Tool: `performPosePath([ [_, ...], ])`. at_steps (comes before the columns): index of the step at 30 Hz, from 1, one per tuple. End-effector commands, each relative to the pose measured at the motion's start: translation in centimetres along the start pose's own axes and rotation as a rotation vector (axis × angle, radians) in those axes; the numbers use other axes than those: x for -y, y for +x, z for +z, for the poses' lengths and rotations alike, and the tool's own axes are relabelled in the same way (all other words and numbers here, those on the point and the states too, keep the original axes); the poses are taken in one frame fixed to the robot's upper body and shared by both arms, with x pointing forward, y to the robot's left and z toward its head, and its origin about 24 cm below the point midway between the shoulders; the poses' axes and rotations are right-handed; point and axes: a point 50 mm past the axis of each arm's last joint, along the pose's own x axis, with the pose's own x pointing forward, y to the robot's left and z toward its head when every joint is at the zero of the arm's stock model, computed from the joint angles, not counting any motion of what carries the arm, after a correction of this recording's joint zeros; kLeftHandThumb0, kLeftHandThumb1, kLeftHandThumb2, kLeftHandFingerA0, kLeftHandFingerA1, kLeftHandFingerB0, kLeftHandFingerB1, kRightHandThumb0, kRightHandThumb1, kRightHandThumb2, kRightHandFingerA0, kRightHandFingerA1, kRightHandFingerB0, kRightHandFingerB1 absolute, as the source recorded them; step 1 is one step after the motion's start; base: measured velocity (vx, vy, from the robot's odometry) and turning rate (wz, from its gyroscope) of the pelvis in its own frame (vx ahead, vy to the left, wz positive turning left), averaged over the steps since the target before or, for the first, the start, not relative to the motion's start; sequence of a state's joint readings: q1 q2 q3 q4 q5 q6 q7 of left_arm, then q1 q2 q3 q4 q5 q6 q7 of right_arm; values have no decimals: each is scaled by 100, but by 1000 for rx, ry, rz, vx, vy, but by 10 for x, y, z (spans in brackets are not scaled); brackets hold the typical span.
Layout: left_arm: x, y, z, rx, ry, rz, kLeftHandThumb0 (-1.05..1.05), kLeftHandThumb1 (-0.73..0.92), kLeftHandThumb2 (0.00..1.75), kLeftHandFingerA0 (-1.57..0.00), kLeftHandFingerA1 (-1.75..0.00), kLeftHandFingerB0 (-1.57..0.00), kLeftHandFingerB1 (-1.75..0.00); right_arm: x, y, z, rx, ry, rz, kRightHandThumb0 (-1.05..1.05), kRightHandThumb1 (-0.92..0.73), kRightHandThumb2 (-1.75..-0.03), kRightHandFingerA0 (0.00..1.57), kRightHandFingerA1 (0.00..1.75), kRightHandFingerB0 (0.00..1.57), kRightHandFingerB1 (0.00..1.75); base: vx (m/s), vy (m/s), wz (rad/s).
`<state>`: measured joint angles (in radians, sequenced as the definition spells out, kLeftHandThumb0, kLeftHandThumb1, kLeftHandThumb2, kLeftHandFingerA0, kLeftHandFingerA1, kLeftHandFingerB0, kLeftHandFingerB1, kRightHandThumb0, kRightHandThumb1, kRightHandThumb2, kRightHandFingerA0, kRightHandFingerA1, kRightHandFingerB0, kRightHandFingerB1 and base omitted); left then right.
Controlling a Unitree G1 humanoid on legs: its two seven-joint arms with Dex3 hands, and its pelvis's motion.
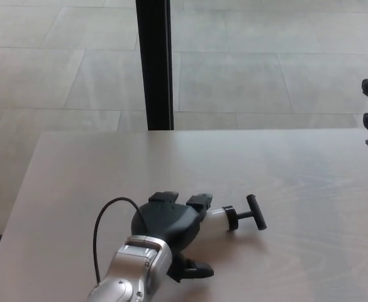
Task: The robot uses its left hand to lift the air pump kept on the middle of the desk and use the right hand to compress the handle
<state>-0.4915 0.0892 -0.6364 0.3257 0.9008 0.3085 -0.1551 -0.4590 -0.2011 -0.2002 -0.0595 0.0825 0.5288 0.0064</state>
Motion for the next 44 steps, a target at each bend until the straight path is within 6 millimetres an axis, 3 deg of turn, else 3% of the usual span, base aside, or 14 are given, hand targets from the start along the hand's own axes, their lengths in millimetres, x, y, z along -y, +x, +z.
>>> performPosePath([
  [1,-20,-15,-4,108,-180,3,-101,61,104,0,-17,0,0,11,-1,-3,-20,-29,-11,-84,-92,-78,16,47,27,38,0,0,0],
  [5,-82,-34,-8,275,-370,307,-39,38,100,-3,-54,0,-49,16,-3,-6,-20,-30,9,-86,-92,-78,13,43,22,34,0,0,0],
  [7,-103,-42,-14,308,-402,391,-79,75,63,-13,-56,-15,-29,21,-4,-7,-10,-24,25,-85,-92,-77,12,43,20,33,0,0,0],
  [11,-133,-56,-29,375,-496,525,-78,60,95,-17,-60,-13,-45,37,-7,-7,-1,-20,27,-35,-52,-113,2,52,0,49,0,0,0],
  [13,-163,-79,-62,364,-583,651,-81,79,65,-19,-56,-17,-35,65,-12,-8,20,32,-23,-82,-92,-77,10,42,14,30,0,0,0],
  [14,-169,-90,-86,349,-673,655,-39,45,105,-3,-54,0,-50,82,-14,-7,26,23,-50,-87,-84,-120,2,49,10,38,0,0,0],
  [16,-171,-99,-104,315,-699,667,-80,80,65,-11,-57,-15,-34,93,-17,-7,28,15,-75,-90,-83,-120,6,51,5,40,0,0,0],
  [18,-170,-121,-142,220,-771,693,-76,83,65,-12,-57,-14,-35,119,-25,-3,38,17,-140,-37,-46,-110,3,54,0,50,0,0,0],
  [20,-163,-140,-170,151,-884,737,-67,84,64,-18,-51,-17,-33,142,-36,2,44,-27,-196,-90,-92,-76,14,54,14,34,0,0,0],
  [21,-155,-154,-191,111,-926,756,-36,60,114,-3,-53,0,-50,156,-43,5,47,-60,-240,-88,-92,-77,15,53,14,34,0,0,0],
  [24,-130,-189,-234,-35,-1046,836,-69,86,66,-16,-39,-18,-30,191,-62,12,57,-90,-326,-88,-92,-76,12,62,14,40,0,0,0],
  [28,-89,-242,-272,-221,-1217,943,-76,67,103,-5,-48,-9,-44,236,-93,14,48,-97,-546,-93,-92,-73,17,76,19,50,0,0,0],
  [40,25,-358,-319,-854,-1427,1184,-68,84,65,-24,-45,-20,-31,312,-185,-26,-144,-143,-926,-92,-92,-78,8,93,6,62,0,0,0],
  [44,61,-390,-315,-1025,-1473,1189,-38,57,112,-1,-52,0,-51,316,-213,-62,-228,-45,-1024,-100,-92,-77,9,103,5,64,0,0,0],
])
